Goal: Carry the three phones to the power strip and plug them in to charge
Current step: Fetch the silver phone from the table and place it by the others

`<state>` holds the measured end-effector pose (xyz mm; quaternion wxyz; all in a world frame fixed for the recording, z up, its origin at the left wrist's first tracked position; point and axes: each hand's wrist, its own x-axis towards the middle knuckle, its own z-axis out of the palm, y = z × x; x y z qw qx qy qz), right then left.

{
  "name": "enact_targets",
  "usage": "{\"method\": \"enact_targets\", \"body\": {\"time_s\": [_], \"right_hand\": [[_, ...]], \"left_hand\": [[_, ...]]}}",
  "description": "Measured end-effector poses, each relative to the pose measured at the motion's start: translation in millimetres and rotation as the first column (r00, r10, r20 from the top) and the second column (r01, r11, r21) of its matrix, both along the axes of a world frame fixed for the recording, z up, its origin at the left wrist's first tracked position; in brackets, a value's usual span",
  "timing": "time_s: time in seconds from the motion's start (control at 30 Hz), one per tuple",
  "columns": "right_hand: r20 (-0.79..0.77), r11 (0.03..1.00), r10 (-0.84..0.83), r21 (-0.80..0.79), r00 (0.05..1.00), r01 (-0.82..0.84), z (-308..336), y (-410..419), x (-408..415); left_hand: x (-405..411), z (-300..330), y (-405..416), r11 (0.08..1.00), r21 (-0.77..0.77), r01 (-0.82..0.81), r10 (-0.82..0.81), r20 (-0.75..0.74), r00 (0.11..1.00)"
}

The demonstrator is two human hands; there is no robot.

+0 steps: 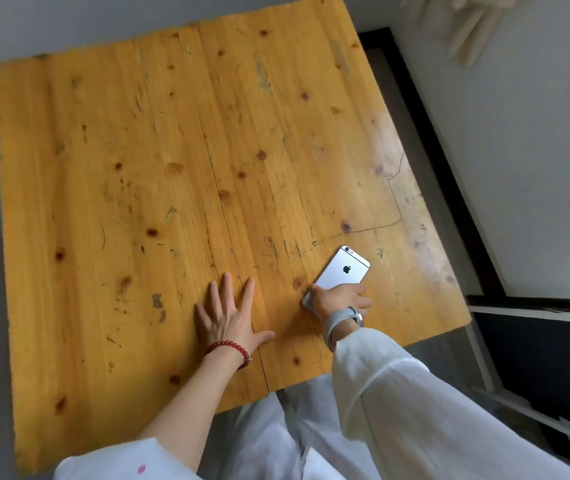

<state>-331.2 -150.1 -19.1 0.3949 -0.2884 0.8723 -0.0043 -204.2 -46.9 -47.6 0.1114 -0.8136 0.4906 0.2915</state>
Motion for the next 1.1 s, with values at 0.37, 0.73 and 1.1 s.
{"method": "enact_targets", "body": {"time_s": [0.37,0.73,1.1], "right_hand": [[0.19,0.951,0.098,-0.307,0.977,-0.036,15,67,-16],[0.172,0.765,-0.251,-0.568,0.953,0.304,92,221,-126],[0.178,0.31,-0.832,-0.637,0.526,0.706,120,492,-270]], "left_hand": [[6,8,5,0.993,-0.065,0.098,-0.098,0.002,0.995],[-112,82,19,0.814,-0.434,0.385,-0.543,-0.337,0.769],[-377,142,212,0.188,-0.628,0.755,-0.96,-0.281,0.006]]}}
